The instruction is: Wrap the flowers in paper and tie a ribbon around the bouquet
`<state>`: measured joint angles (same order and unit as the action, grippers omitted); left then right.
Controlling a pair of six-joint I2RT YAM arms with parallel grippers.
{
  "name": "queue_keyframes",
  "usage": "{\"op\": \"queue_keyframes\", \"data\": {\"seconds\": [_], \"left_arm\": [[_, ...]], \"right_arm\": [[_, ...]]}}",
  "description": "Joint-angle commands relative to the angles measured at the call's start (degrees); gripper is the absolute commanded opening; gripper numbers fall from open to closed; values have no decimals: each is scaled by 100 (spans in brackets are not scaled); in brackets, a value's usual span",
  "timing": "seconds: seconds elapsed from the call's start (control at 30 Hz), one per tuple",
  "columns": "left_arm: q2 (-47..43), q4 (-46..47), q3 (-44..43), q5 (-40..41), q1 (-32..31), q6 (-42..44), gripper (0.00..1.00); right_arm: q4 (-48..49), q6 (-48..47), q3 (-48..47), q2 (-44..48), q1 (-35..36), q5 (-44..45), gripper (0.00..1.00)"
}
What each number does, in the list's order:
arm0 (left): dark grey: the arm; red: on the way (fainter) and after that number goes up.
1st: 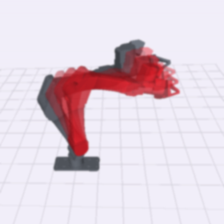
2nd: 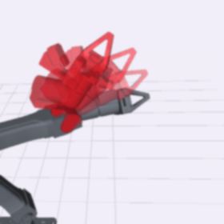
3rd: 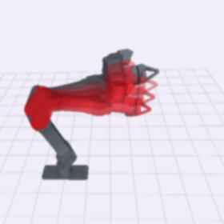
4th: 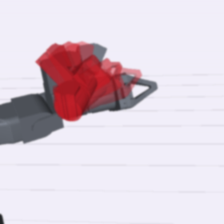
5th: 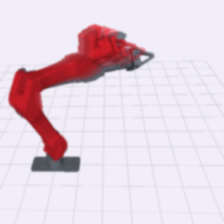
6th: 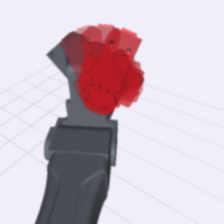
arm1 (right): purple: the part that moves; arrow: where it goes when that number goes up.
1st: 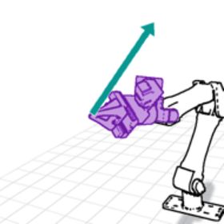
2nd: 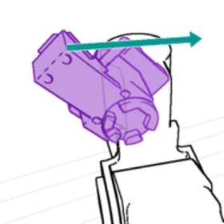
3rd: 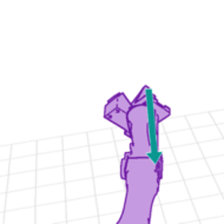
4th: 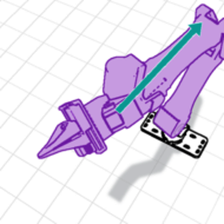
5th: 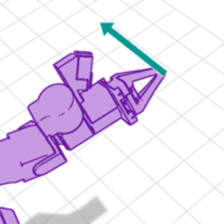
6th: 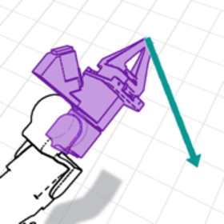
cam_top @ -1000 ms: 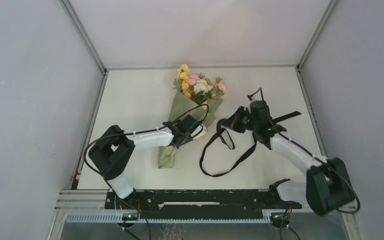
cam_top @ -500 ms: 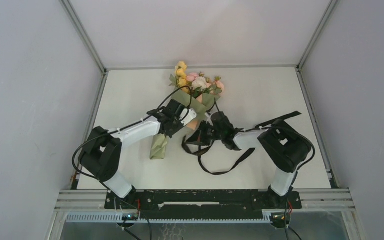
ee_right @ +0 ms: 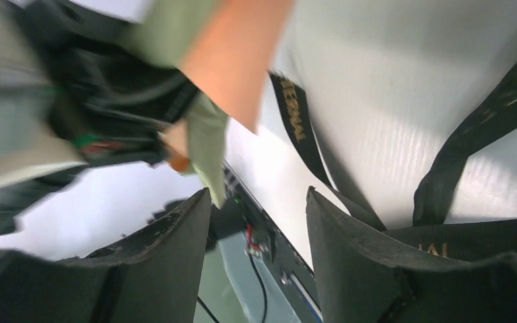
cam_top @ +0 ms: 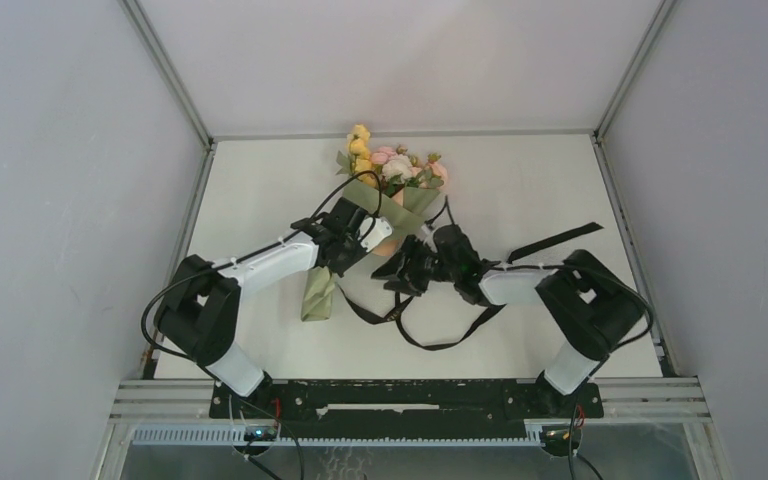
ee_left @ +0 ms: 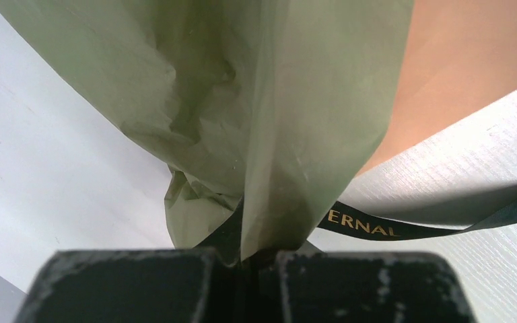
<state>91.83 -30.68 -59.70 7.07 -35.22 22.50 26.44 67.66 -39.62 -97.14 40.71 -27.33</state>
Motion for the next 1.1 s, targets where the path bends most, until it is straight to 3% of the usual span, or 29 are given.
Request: {"op": "queue_keyframes", "data": {"seconds": [0.0, 0.2, 0.27, 0.3, 0.5, 0.77, 0.9, 0.93, 0.97, 1.03, 1.07], "left_arm": [[-220, -116, -169, -281, 23, -65, 0], [-210, -123, -156, -379, 9, -144, 1], [-202, -125, -147, -394, 4, -154, 1], [-190, -127, -139, -399, 4, -153, 1], [-82, -127, -165, -444, -59, -193, 1], [-43, -106, -172, -428, -196, -166, 2], [-60, -114, -148, -417, -269, -131, 3], [-60, -123, -148, -417, -292, -132, 3], [-50, -132, -155, -398, -304, -124, 3], [-59, -181, -185, -366, -325, -102, 5], [-76, -202, -202, -363, -334, -91, 6]], "right_arm": [[-131, 306, 207, 517, -410, 681, 64], [848, 1418, 186, 177, -637, 1211, 68], [1010, 1643, 54, -35, -651, 1272, 97], [1067, 1668, -20, -108, -647, 1300, 99], [1151, 1661, -302, -462, -620, 1610, 99], [1168, 1722, -1099, -1218, -634, 1392, 99], [1115, 1731, -1404, -1508, -658, 1257, 86], [1137, 1711, -1481, -1582, -661, 1191, 78], [1206, 1712, -1534, -1640, -658, 1104, 69], [1413, 1724, -1557, -1722, -661, 939, 43], [1449, 1710, -1554, -1736, -668, 873, 22]]}}
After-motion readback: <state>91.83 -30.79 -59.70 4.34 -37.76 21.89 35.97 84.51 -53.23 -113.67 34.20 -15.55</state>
